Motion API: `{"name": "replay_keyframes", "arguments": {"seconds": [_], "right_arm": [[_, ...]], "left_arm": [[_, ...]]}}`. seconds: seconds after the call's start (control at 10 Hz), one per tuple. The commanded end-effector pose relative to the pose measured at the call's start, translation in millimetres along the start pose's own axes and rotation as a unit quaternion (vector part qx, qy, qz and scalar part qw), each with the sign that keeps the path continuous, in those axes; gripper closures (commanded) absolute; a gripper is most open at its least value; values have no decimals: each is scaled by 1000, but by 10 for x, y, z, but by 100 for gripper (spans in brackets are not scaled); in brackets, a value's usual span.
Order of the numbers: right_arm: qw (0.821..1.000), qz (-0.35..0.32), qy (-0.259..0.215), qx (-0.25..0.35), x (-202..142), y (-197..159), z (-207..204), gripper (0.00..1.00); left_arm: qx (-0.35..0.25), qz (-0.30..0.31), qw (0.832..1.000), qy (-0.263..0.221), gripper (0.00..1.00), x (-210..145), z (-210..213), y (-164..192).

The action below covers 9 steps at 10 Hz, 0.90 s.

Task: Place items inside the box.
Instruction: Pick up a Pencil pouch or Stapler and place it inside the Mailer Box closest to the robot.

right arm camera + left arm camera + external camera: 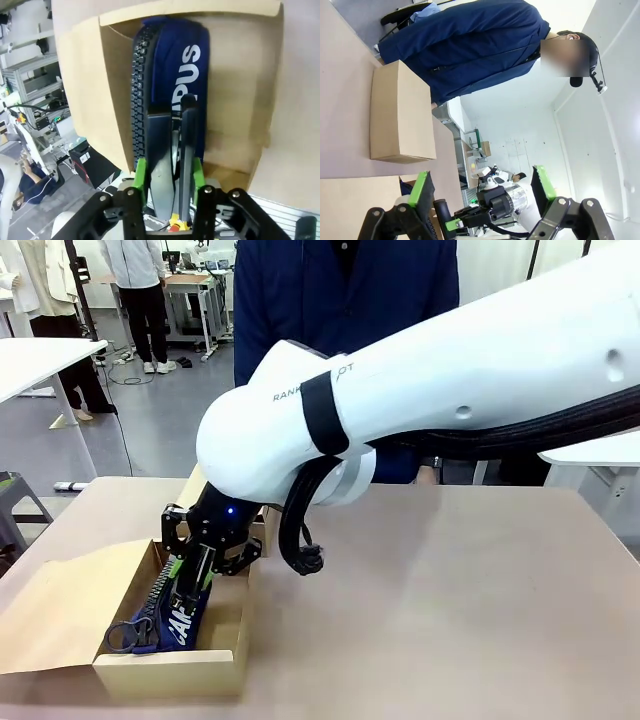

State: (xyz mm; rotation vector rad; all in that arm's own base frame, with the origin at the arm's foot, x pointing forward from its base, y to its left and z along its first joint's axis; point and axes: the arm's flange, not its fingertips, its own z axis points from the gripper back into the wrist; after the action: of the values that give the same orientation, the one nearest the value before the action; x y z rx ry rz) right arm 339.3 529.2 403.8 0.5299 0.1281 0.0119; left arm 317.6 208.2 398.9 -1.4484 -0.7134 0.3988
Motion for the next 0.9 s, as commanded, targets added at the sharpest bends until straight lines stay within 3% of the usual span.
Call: {"name": "replay_keyframes", "arguments": {"seconds": [0.0,0.2,0.3,0.4,0.8], "right_arm": [[1000,4,-7,2,-100,-4,151,59],[1000,1,-2,0,-10,9,25,59],[1000,-6,4,-10,-1,-16,-11,39],[1000,-4,-8,-22,-4,-24,-40,2],[1000,-4,-24,-16,1,-60,-23,0]], "left_arm": [[-4,-8,1000,4,0,-31,17,-15],[-4,-8,1000,4,0,-31,17,-15],[-4,-8,1000,4,0,-31,17,-15],[-4,-8,1000,4,0,-31,17,-15],[-4,-8,1000,4,0,-31,17,-15]]}}
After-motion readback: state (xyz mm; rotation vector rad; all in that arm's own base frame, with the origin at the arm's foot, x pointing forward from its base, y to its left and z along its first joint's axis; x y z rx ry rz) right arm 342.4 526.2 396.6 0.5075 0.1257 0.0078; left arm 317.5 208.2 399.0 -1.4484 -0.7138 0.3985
